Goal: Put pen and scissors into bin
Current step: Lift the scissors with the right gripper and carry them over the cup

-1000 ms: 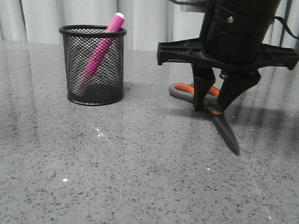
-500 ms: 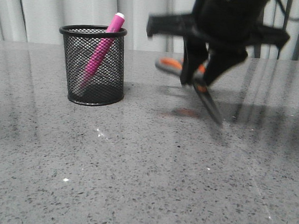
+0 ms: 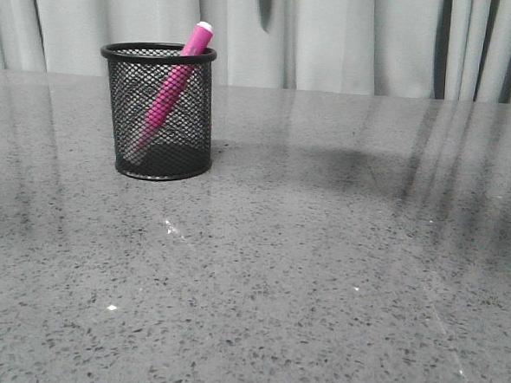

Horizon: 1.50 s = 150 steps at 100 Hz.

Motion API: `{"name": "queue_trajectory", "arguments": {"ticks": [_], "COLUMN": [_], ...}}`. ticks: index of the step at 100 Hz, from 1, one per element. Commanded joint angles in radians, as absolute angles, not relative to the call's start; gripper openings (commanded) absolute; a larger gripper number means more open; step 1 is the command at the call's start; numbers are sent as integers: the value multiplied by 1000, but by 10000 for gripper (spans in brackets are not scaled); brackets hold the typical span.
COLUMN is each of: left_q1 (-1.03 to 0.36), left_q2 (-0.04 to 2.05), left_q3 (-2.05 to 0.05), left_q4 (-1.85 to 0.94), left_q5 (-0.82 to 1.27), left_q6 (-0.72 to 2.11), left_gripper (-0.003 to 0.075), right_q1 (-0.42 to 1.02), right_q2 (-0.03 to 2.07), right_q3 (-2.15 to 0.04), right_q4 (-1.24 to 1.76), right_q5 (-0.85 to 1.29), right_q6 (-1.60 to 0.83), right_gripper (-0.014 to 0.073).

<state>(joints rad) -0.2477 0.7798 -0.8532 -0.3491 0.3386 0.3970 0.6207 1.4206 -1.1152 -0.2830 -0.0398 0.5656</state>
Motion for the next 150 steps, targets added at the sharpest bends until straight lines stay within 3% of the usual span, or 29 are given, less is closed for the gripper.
{"name": "queue_trajectory", "arguments": {"ticks": [1, 25, 43, 150], "left_q1": [-247, -247, -247, -247], "left_q2": [773, 773, 773, 773], "left_q3": [-880, -880, -880, -880], "left_q4": [-368, -368, -368, -368], "left_q5": [260, 252, 252, 252], "left_q6": [385, 385, 385, 385], "left_gripper": [-22, -22, -22, -22], "right_q1": [622, 622, 620, 588], "right_q2": [1415, 1546, 1633, 1732], "right_q3": [-1138, -1138, -1138, -1110], "right_q4": [-301, -301, -301, -396], "right_q5": [-289, -565, -735, -842], "right_q6": [560, 528, 316, 255], "right_gripper": [-74, -74, -74, -74]}}
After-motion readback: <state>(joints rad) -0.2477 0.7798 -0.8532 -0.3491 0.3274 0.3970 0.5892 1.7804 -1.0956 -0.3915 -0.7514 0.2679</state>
